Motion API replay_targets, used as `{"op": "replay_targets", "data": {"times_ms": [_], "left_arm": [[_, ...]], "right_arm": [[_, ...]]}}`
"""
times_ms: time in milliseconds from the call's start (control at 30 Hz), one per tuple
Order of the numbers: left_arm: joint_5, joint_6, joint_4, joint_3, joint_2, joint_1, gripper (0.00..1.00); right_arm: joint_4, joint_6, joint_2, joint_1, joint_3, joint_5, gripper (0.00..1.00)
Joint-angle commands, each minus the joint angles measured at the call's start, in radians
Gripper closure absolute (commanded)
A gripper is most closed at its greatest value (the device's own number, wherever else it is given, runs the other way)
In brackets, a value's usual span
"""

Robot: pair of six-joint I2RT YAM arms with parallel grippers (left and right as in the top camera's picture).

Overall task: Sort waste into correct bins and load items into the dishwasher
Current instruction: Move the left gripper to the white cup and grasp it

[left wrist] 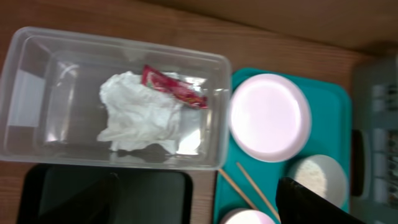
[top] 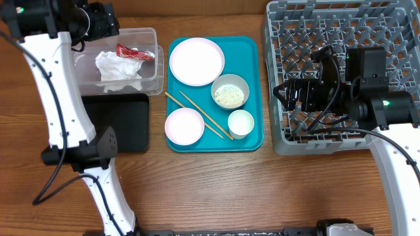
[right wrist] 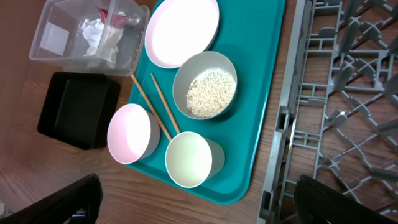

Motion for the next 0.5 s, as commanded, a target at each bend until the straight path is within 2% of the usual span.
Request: {"op": "replay_targets", "data": {"times_ms": [0,167,467], "left_arm": [[0.115,0.03,-0.005,-0.071,-0.056,-0.043,0.21],[0.113,0.029,-0.005,-0.263,-0.123,-0.15,0.17],[0.05,0.064,0.021,-0.578,-0.124,-0.411,0.18]], "right_arm": [[0.003,0.004,-0.003,0.004,0.025,0.002,0.0],[0.004,0.004,-0.003,0.004,0.025,0.003,0.0],[0.005,0.004,-0.003,0.004,0.025,0.002,0.0]]}}
